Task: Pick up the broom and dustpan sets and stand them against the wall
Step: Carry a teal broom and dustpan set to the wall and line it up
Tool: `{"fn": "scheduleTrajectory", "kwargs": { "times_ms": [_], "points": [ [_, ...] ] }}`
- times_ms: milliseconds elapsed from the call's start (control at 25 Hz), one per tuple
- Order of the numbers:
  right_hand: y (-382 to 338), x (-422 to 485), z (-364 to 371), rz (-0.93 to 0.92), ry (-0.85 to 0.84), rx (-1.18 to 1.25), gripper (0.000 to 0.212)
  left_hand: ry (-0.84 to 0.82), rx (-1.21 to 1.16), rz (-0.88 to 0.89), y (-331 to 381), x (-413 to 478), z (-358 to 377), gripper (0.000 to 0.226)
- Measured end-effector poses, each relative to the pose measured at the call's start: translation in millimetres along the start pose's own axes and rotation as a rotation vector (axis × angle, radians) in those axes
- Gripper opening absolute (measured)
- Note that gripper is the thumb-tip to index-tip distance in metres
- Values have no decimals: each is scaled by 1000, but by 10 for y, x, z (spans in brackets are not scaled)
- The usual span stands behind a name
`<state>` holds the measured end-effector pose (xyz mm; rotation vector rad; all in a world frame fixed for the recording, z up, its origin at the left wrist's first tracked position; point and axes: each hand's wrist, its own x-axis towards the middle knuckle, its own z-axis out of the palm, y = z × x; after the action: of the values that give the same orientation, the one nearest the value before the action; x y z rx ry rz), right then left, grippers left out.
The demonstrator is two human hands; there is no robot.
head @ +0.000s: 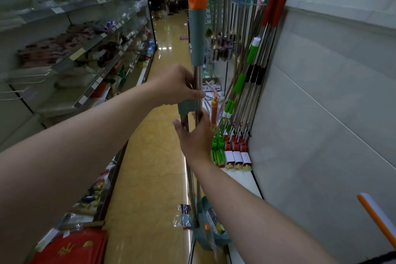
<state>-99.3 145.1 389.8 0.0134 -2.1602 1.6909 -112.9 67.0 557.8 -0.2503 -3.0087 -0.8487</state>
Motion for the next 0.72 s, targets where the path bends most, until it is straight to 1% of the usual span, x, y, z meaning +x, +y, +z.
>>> {"fn": "scheduleTrajectory", "kwargs": {
  "times_ms": [120, 280, 440, 600, 720],
  "points": [
    [-16, 14, -72, -8, 25, -36, 55, -15, -32, 12, 11, 31, 19, 29],
    [18, 72, -179, -38, 13, -56, 47, -17, -85, 12, 50, 87, 42, 28],
    [37, 90, -220, -55, 3, -82, 35, -40, -120, 0, 98, 130, 62, 28],
    [74, 68, -246, -33, -58, -87, 35, -79, -116, -6, 98, 117, 134, 23],
    [112, 81, -280, 0, -126, -82, 39, -78, -91, 10, 74, 121, 189, 26]
  ]
}}
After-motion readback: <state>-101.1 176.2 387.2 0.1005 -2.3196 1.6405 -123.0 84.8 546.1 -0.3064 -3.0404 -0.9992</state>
